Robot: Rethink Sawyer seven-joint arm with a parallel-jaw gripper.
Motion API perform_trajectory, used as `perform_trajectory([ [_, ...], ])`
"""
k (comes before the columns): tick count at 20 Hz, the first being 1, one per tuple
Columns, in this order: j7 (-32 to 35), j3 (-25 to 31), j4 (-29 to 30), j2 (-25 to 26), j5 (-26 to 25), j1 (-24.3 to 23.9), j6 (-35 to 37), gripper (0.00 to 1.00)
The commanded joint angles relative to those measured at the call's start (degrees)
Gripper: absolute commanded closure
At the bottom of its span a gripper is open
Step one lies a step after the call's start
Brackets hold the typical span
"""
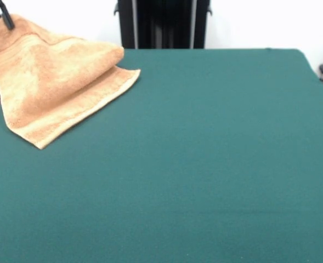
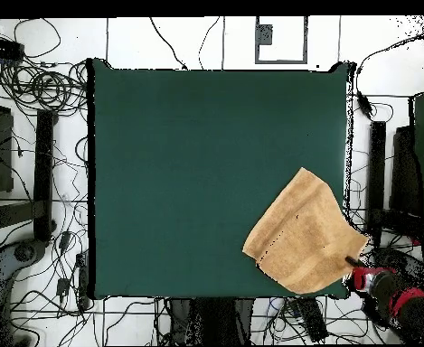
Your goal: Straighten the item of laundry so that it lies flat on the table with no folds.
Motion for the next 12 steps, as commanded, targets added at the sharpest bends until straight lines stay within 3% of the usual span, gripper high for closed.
perform_trajectory([
  [1,-31.2,0.0,-4.1,4.5,0.6,-1.7,13.3,1.0],
  [5,-35.5,-1.4,-5.4,7.9,-0.8,-3.4,14.4,1.0],
  [8,-34.2,-1.6,-6.1,8.4,-0.7,-3.3,13.3,1.0],
  [9,-30.6,-3.4,-6.7,6.8,-0.7,-2.1,13.4,0.0],
  [12,-29.6,-3.5,-6.4,7.2,0.2,-2.6,12.8,0.0],
])
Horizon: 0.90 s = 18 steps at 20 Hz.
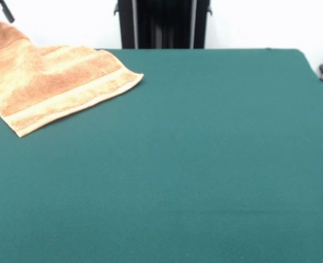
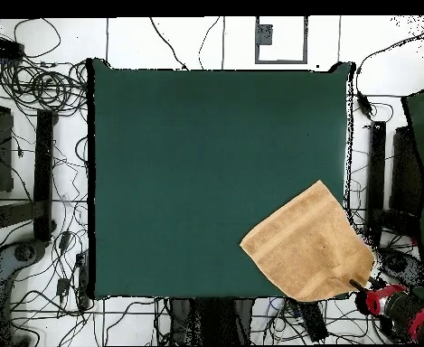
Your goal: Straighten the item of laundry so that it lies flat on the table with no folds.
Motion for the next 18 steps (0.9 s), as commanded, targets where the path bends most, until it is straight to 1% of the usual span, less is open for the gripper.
perform_trajectory([
  [1,-11.2,-3.1,-2.3,0.6,0.5,4.3,4.7,0.0],
  [2,-10.9,-3.3,-2.2,0.5,0.5,4.4,4.4,0.0],
  [4,-13.0,-2.1,-1.3,0.9,0.0,3.2,3.0,0.0],
  [13,-13.1,-2.4,-1.3,1.9,-0.4,2.9,2.0,0.0],
  [15,-12.4,-2.3,-0.6,1.5,-1.2,2.7,0.6,0.0],
  [16,-10.8,-1.7,0.8,0.9,-3.1,2.8,-2.9,0.0],
  [18,-6.3,-2.3,2.8,0.2,-7.5,4.5,-9.0,0.0],
])
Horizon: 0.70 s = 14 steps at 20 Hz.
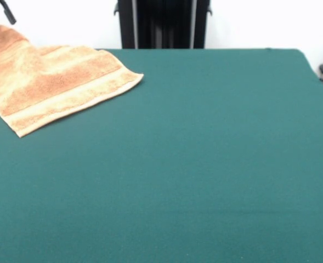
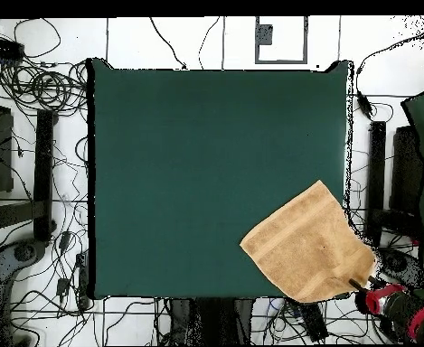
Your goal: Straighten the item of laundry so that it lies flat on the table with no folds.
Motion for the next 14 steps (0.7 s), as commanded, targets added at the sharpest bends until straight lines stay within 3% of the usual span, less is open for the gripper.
perform_trajectory([
  [1,-5.0,-2.3,3.6,-0.1,-7.7,5.1,-9.6,0.0],
  [3,-3.0,-3.5,4.3,-0.5,-9.1,6.3,-10.4,0.0],
  [6,-7.3,-3.2,5.1,-3.1,-8.3,5.8,-5.9,0.0],
  [14,-19.9,-2.2,1.7,-4.3,-3.5,-3.9,1.8,0.0],
])
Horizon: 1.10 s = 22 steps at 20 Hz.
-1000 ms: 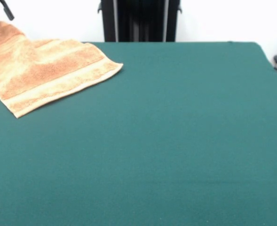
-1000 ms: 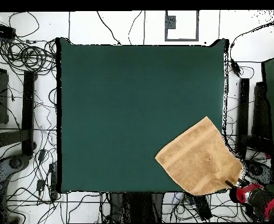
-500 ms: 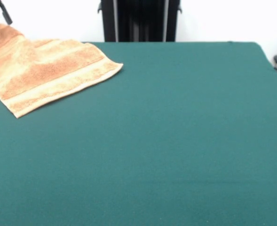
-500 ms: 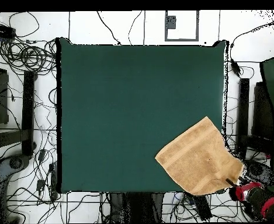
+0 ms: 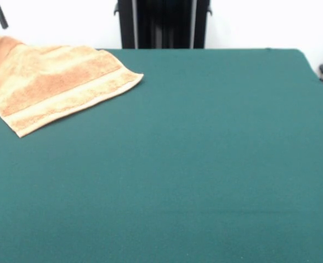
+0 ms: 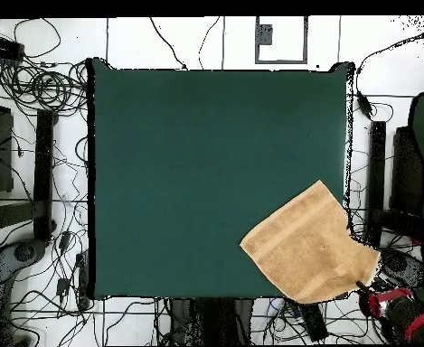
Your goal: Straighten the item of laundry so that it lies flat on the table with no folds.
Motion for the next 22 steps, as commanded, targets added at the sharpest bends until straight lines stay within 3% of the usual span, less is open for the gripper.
perform_trajectory([
  [1,-20.4,-2.3,-0.3,-1.3,1.6,-2.5,8.1,0.0],
  [7,-22.0,-3.9,-1.9,1.6,-0.2,-2.3,9.7,0.0],
  [11,-19.3,-3.3,0.1,1.7,-2.1,-3.2,5.8,0.0],
  [17,-3.0,-0.7,5.9,-0.9,-7.5,-4.2,-12.9,0.0],
  [18,0.0,-0.8,6.4,1.1,-8.2,-4.0,-17.4,0.0],
  [22,8.1,-7.3,5.5,7.5,-9.2,1.0,-23.6,0.0],
])
